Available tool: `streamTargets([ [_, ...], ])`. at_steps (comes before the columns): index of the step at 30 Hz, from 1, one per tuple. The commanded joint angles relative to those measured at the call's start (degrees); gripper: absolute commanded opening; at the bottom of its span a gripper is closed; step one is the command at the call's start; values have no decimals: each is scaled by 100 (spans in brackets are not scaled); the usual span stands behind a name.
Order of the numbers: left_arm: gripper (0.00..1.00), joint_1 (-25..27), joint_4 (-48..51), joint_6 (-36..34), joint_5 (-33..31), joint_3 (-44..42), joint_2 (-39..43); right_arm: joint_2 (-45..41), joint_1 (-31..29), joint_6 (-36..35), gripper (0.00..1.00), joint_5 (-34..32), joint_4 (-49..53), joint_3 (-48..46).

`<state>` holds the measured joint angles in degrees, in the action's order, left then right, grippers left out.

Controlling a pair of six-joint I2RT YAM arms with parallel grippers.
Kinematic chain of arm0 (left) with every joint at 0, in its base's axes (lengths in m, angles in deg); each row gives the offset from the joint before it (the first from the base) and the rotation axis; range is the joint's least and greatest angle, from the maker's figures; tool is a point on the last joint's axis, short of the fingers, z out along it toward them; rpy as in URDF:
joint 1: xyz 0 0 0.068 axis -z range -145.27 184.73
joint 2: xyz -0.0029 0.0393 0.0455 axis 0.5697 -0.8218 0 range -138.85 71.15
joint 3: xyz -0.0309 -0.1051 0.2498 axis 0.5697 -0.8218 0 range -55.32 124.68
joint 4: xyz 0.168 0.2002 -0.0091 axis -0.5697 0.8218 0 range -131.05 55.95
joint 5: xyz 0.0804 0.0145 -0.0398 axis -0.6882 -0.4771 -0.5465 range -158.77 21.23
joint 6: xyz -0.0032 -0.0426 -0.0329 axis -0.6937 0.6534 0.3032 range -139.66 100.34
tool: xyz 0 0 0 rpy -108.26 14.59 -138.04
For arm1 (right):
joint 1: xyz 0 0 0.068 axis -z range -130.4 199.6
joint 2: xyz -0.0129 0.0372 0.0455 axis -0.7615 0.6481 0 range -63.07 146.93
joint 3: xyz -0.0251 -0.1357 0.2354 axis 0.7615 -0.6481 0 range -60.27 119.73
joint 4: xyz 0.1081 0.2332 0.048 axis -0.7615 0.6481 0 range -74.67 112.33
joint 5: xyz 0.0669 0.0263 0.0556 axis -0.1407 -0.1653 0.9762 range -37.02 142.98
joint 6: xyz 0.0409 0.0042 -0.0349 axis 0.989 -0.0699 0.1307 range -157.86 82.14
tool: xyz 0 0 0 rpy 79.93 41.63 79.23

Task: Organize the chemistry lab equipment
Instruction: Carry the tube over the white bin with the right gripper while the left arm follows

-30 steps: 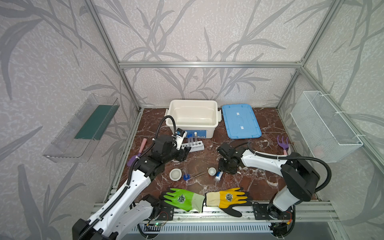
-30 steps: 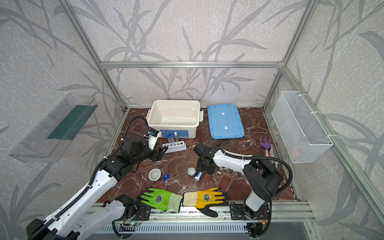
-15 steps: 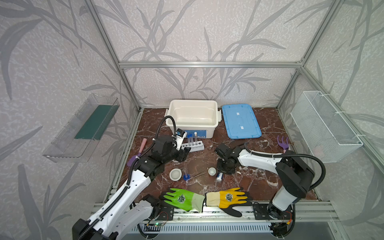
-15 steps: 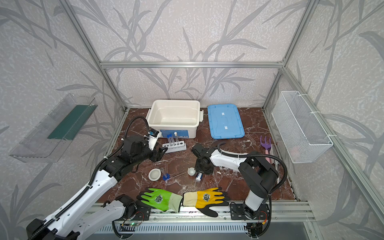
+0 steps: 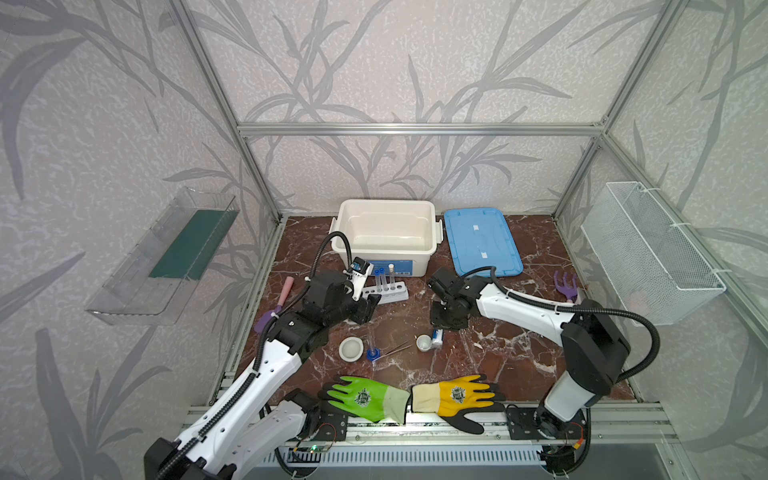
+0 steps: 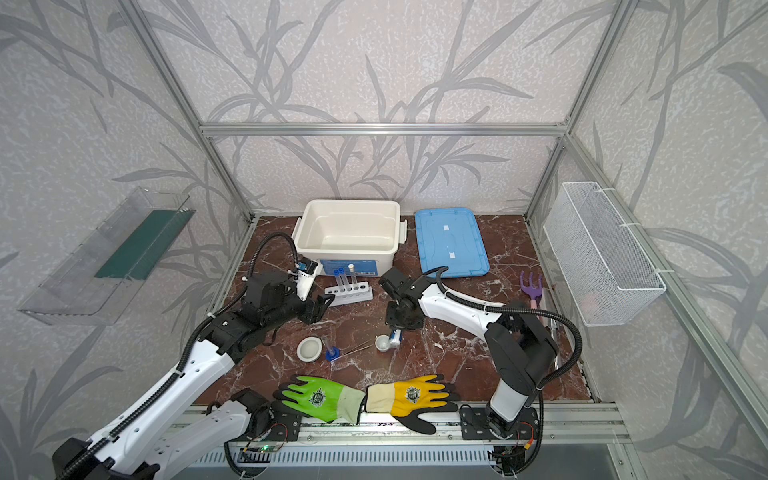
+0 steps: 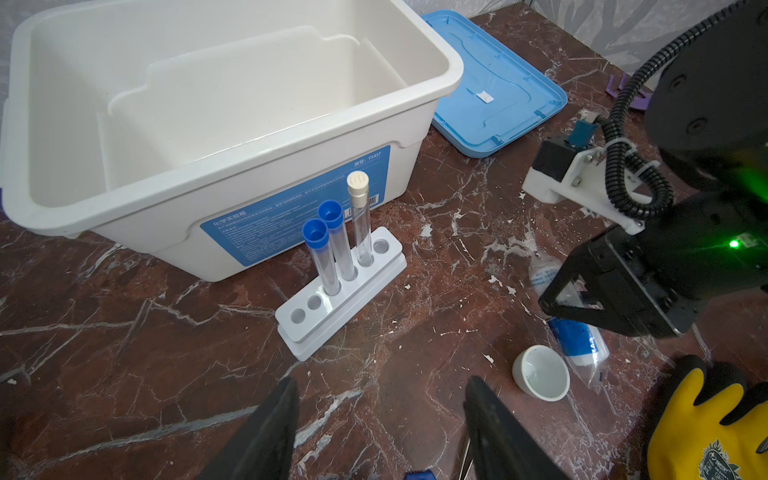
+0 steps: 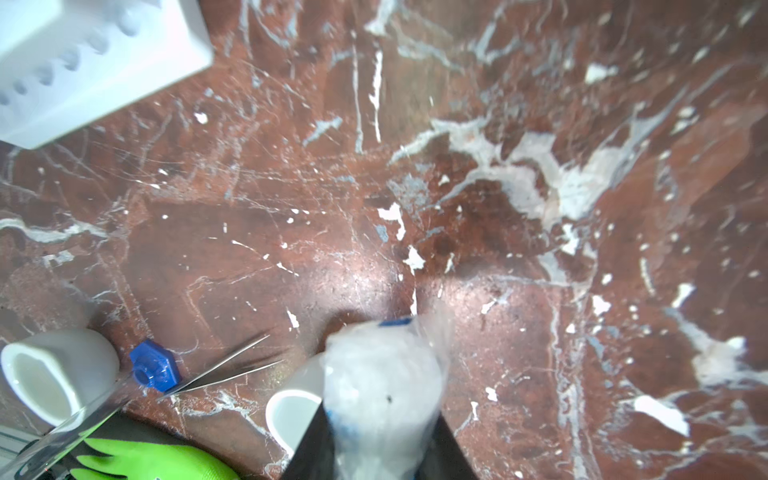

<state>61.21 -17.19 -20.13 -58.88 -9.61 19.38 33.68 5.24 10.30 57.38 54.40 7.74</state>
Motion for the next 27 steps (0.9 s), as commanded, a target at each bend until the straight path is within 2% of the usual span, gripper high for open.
streamTargets([
  [1,64,-87,20,26,9,175,89,-8,96,-876,28,-161,559,509],
  [6,64,-430,-140,250,373,190,132,72,208,-1795,27,-88,1113,1562],
  [12,64,-1188,-434,688,1019,323,143,500,287,-2562,27,-389,1686,3253],
  [15,64,-1371,-432,767,957,540,15,864,364,-2801,27,-289,1913,4266],
  [22,64,-1601,-692,967,661,796,-358,2461,449,-3138,27,-5,2738,7187],
  [27,64,-2074,-891,1388,635,917,-574,3924,538,-3033,27,197,3175,9664],
])
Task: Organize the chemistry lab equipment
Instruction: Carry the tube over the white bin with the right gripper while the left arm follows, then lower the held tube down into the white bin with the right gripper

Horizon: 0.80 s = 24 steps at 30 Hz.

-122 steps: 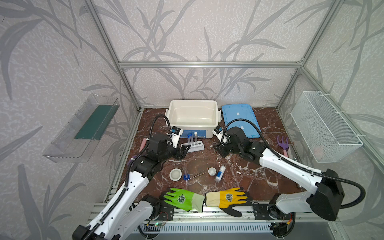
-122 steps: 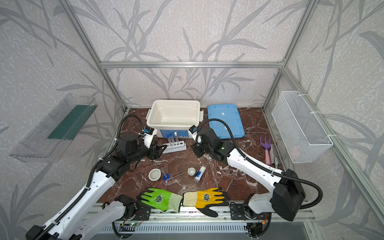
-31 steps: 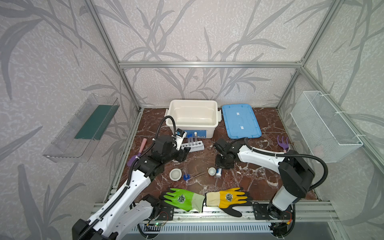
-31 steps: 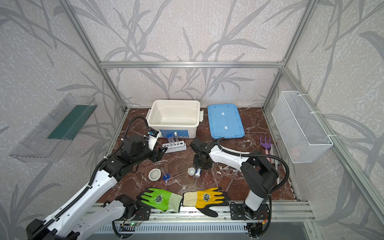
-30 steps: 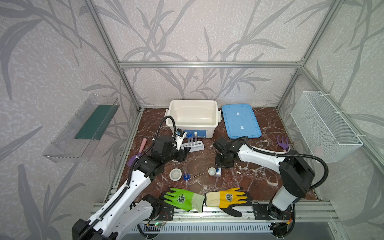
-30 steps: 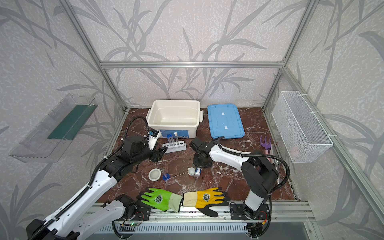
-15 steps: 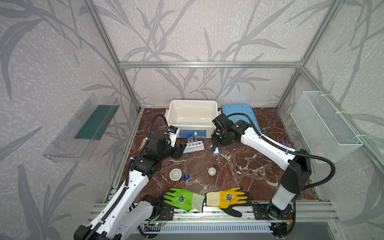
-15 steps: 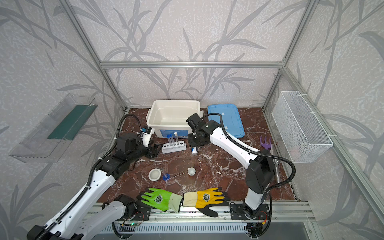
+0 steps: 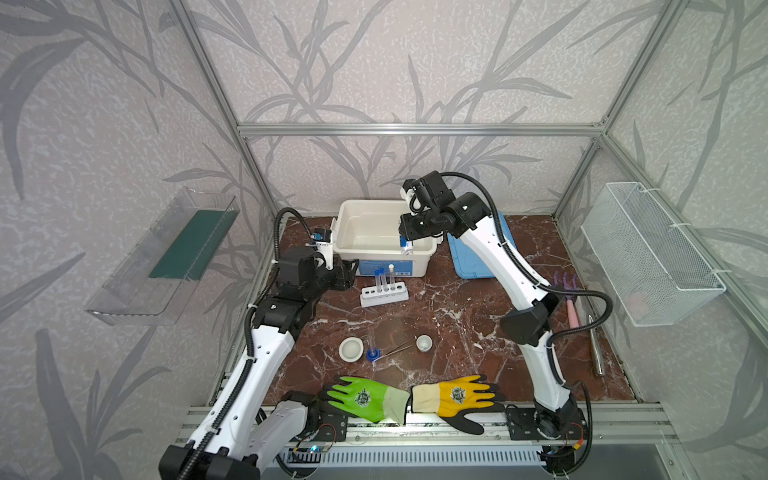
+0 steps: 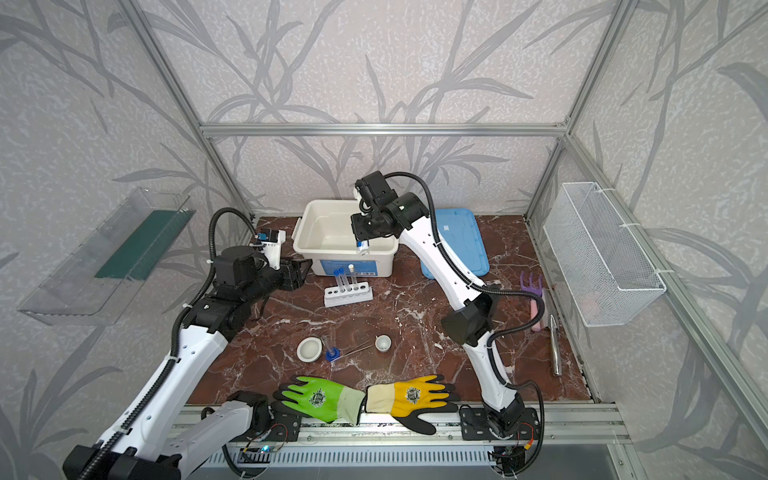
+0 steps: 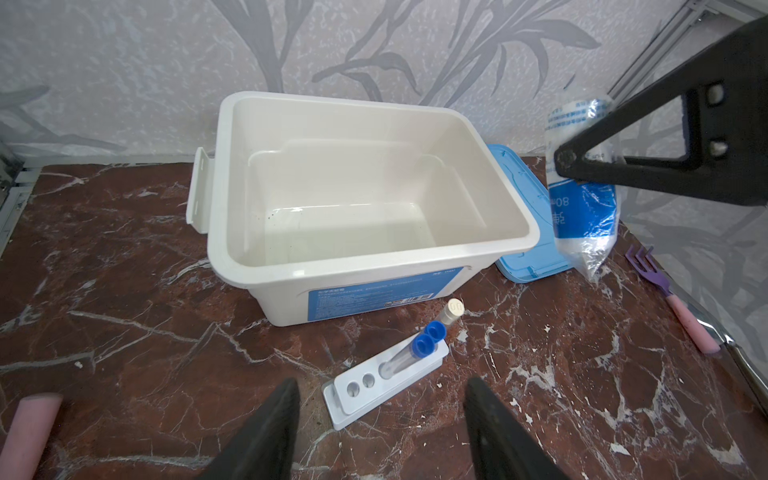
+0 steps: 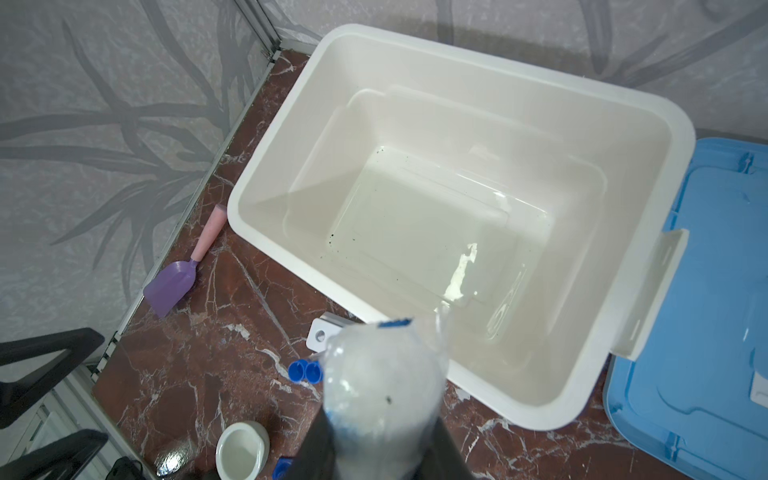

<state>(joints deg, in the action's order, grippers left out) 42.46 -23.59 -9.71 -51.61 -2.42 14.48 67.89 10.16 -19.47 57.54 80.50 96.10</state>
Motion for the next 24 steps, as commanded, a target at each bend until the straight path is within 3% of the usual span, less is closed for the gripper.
streamTargets([
  [1,64,-307,-276,459,-87,245,-165,704,50,-55,27,215,481,1113],
  [3,63,-593,-370,762,24,355,-387,870,68,22,27,263,24,1158],
  [8,61,-926,-391,982,66,772,-1054,735,92,77,27,308,-1417,107],
  [13,58,-993,-315,972,171,1313,-1840,1473,211,79,27,289,-1434,959],
  [18,57,-993,-530,1086,287,1517,-2279,1477,476,271,27,195,-1923,510],
  [24,56,-994,-480,997,436,1821,-2688,1802,659,109,28,46,-1869,638],
])
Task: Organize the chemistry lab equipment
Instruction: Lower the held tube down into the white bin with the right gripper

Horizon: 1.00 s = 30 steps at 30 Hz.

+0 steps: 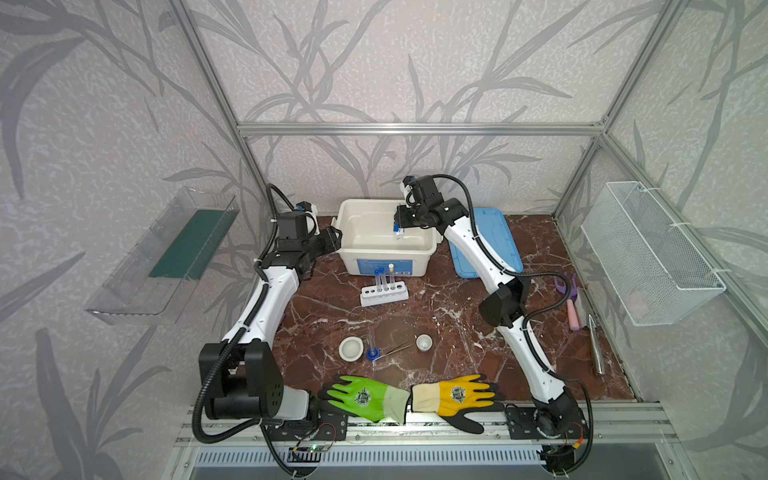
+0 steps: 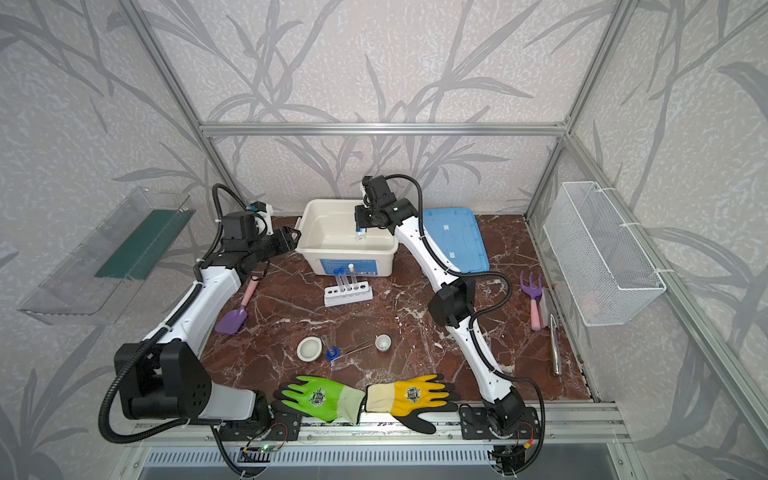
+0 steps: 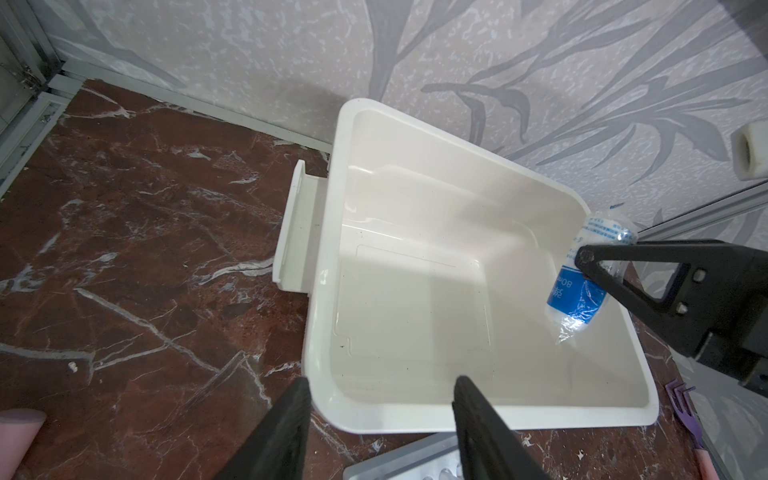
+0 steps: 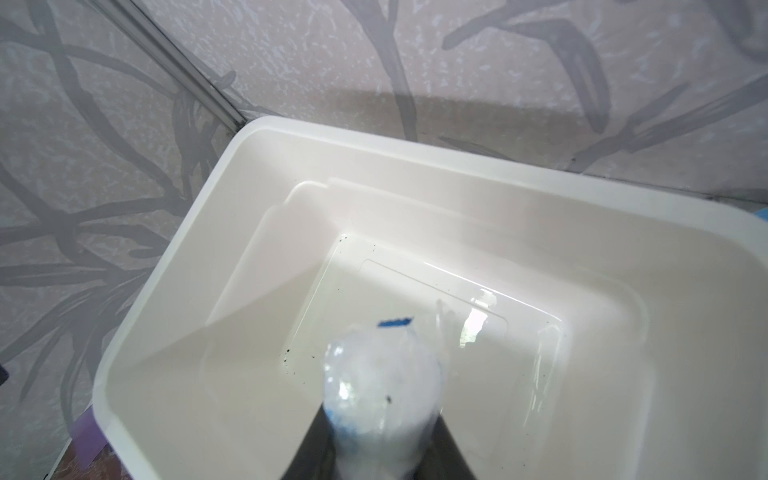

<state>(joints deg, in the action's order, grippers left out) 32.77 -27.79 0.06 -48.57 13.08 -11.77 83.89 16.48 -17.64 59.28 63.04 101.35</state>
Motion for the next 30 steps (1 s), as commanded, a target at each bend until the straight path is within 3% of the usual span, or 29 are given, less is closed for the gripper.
streamTargets([
  [1,56,-27,-54,-3,125,315,-122,256,40,-110,28,-137,-121,115],
  [13,56,-7,57,-205,241,775,-947,440,65,-464,29,-507,202,-33],
  [19,55,97,-52,-258,813,953,-1377,441,92,-629,29,-700,505,-110],
  [30,53,360,136,-486,502,1093,-1404,246,186,-713,29,-973,616,-542],
])
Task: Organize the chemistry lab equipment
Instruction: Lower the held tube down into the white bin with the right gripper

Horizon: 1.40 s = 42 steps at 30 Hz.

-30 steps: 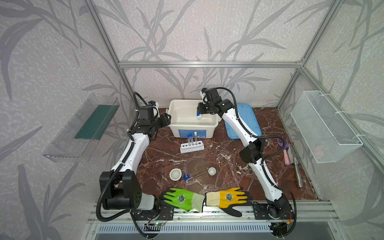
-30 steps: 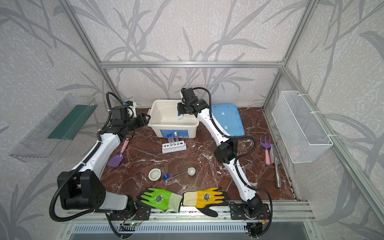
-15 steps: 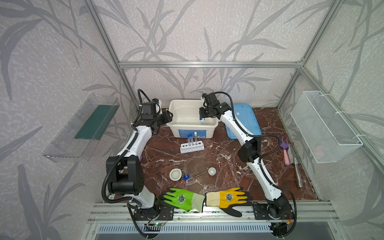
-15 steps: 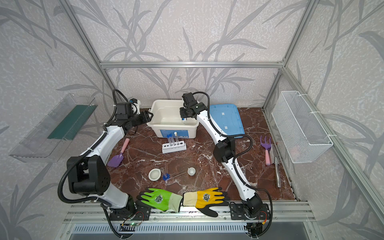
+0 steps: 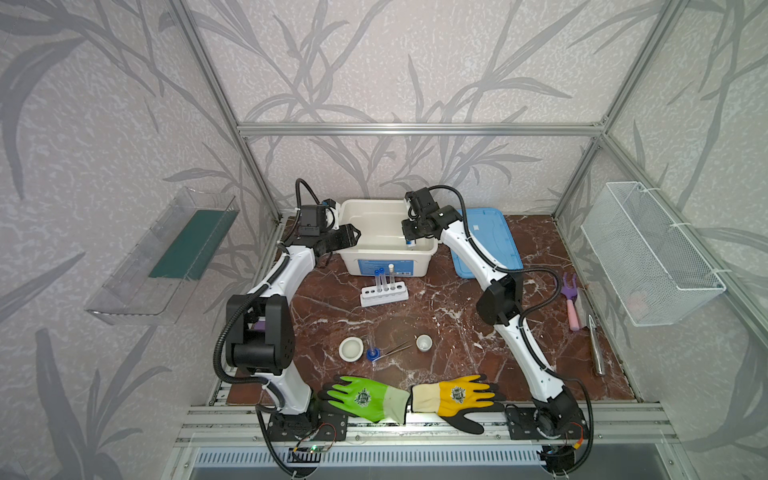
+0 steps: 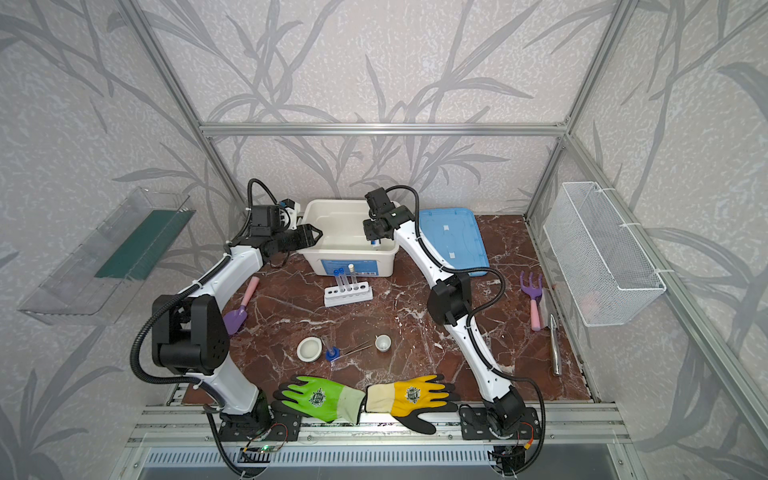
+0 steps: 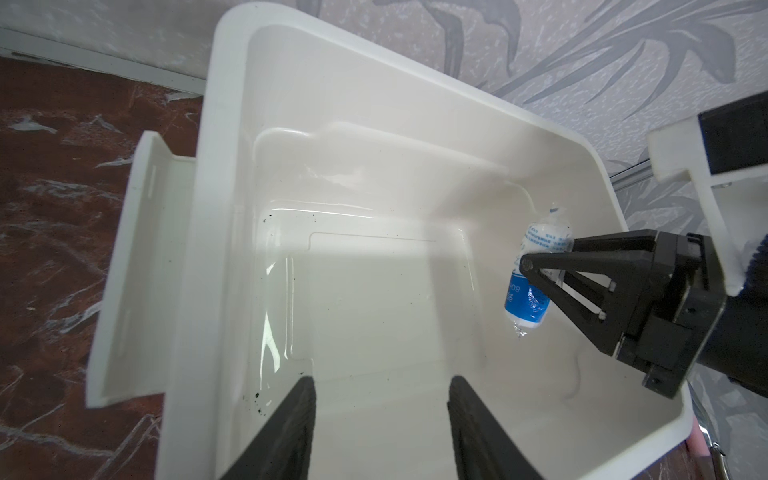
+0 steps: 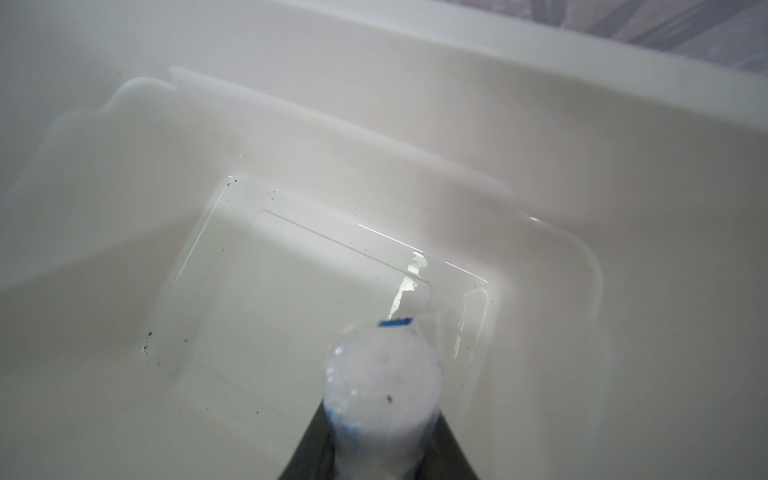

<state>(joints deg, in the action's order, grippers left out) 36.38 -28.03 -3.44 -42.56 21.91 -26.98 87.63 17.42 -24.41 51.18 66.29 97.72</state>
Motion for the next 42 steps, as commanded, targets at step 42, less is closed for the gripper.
streamTargets([
  [42,53,440,-107,47,138,588,-297,-1394,548,186,29,-1744,1330,-1694],
])
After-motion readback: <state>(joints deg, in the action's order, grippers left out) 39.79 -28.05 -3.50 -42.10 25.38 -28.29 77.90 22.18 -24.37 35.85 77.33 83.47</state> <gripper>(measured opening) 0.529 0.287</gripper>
